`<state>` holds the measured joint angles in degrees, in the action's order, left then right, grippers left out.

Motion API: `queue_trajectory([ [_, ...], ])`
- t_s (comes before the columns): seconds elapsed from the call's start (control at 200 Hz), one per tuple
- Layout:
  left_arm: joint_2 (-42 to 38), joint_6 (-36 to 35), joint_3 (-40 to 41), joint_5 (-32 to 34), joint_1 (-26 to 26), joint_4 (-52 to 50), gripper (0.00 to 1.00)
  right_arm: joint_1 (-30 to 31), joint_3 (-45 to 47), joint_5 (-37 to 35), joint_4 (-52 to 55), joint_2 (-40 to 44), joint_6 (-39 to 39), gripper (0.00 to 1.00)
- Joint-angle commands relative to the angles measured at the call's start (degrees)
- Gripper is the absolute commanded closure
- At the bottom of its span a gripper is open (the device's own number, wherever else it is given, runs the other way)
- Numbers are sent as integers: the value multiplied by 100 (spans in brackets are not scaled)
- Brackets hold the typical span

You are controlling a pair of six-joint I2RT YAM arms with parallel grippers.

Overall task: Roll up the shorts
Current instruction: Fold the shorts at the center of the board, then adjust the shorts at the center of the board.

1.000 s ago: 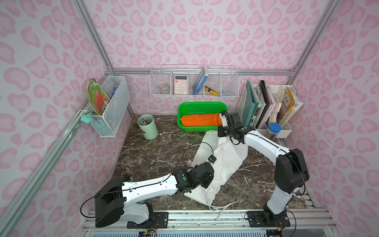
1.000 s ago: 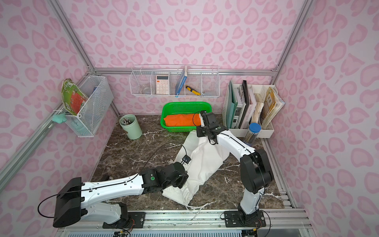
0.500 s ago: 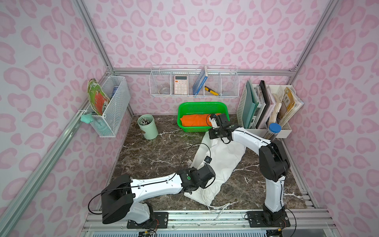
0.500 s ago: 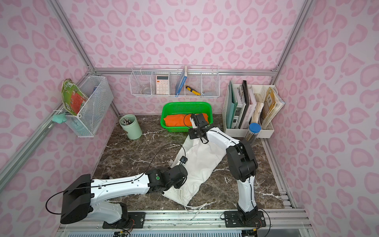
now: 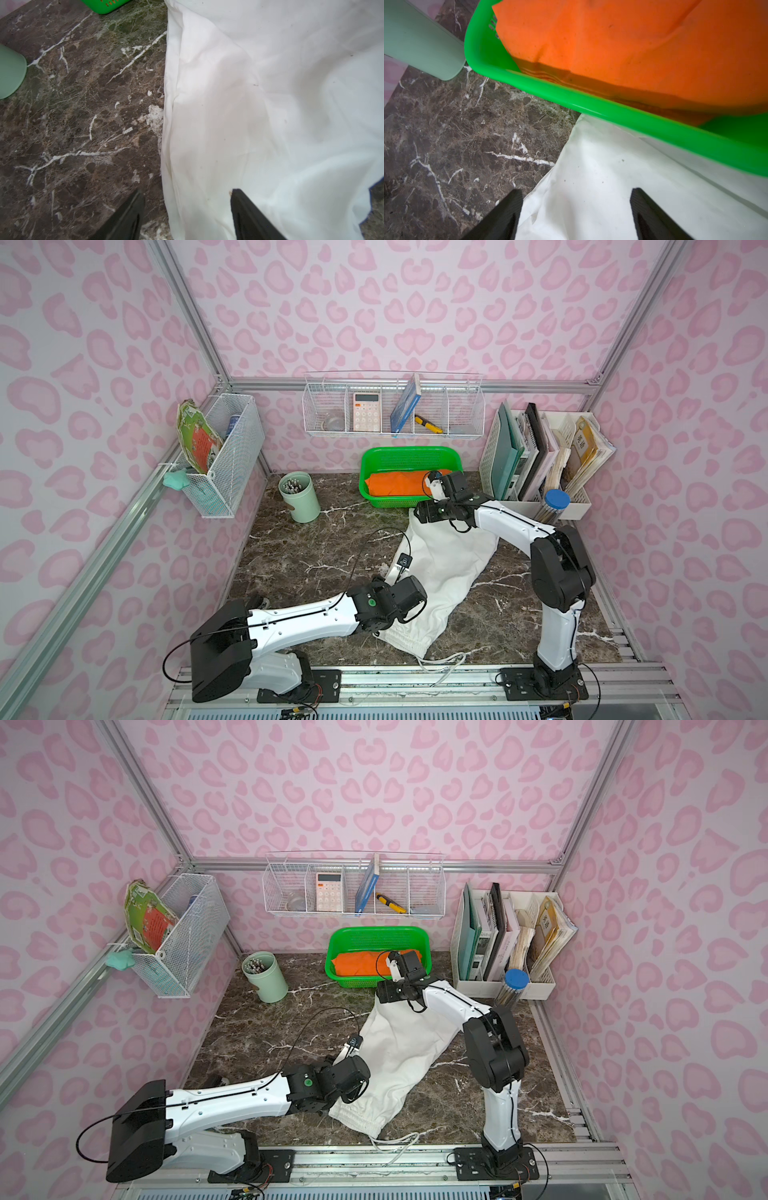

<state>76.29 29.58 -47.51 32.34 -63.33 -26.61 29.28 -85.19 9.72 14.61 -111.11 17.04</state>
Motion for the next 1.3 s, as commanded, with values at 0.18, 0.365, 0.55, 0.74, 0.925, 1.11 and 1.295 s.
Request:
queue_trajectory([
  [0.18,-48,-861,-446,-553,809,600,26,-599,1489,-254,45,1347,273,9],
  [0.365,450,-1428,-1006,-1529,1394,964,27,-853,2534,-538,467,2067,517,1],
  [0.55,1236,-1761,-1571,-2231,1728,1102,32,-972,3351,-655,575,2537,876,1],
  [0.74,1909,-1767,-1816,-2958,2105,1315,42,-1413,3983,-465,562,2899,1036,1],
  [0.925,2472,-1781,-2093,-3495,2275,1313,54,-1537,4301,-27,95,2659,1212,1],
  [1.11,2839,-1774,-2304,-3691,2367,1097,51,-1574,4321,203,-274,2212,1324,12],
  [1.295,3189,-1672,-2485,-3671,2495,733,52,-1803,4260,435,-617,1797,1349,49],
])
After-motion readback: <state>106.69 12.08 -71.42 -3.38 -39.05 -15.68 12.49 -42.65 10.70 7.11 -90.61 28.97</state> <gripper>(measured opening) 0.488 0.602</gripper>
